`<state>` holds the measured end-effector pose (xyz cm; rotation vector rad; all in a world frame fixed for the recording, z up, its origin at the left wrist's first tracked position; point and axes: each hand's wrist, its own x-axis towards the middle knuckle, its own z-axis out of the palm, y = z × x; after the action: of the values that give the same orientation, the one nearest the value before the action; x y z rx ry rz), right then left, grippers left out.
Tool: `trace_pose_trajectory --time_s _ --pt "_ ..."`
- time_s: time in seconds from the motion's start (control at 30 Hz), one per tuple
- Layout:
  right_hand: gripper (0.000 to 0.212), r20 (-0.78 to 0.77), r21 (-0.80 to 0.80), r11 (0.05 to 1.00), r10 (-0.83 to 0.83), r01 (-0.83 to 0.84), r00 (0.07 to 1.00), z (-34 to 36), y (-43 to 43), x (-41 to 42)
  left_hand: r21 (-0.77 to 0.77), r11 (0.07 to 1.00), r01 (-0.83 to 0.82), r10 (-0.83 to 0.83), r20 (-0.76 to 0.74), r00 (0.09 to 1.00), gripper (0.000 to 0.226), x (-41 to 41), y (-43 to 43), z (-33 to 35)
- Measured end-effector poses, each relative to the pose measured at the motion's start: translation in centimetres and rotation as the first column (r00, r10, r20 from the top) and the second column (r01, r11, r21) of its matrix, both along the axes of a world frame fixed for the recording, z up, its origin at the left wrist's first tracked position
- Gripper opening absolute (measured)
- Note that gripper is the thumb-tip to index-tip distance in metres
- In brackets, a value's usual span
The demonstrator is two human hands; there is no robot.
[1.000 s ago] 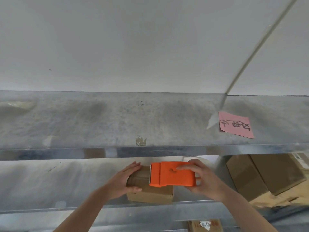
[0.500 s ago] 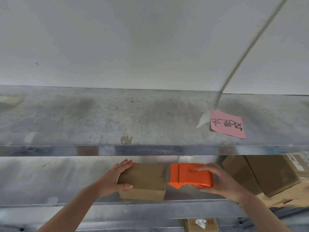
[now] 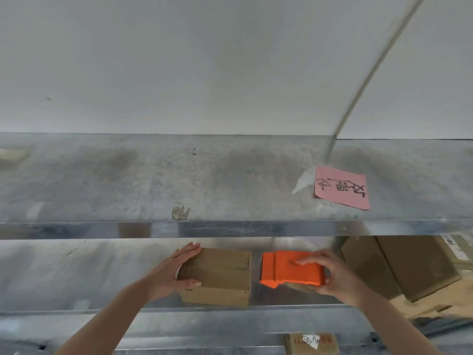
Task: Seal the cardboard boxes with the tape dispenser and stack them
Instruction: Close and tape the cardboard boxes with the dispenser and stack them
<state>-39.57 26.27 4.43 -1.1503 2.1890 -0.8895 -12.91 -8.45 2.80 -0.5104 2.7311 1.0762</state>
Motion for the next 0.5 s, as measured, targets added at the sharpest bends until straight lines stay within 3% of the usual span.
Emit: trace_pose_trajectory --time_s 0.07,0.27,0.5 --pt "0.074 0.006 -0.031 0.999 -0.009 0.009 1.0 -0.7 -0.4 0.2 0.012 1.0 -0.003 0.003 -0.002 1.0 0.085 -0.1 0.0 0.1" --pt "0.064 0.048 0.012 0.999 -0.045 0.044 0.998 -3.3 -0.9 0.9 0.015 1.0 -0.014 0.014 0.007 1.0 0.083 -0.2 0.2 0.1" --pt "0.066 0.263 0.033 0.996 -0.088 0.082 0.961 -5.3 -1.6 0.9 0.057 0.998 -0.039 0.04 -0.014 0.999 0.088 -0.2 0.4 0.4"
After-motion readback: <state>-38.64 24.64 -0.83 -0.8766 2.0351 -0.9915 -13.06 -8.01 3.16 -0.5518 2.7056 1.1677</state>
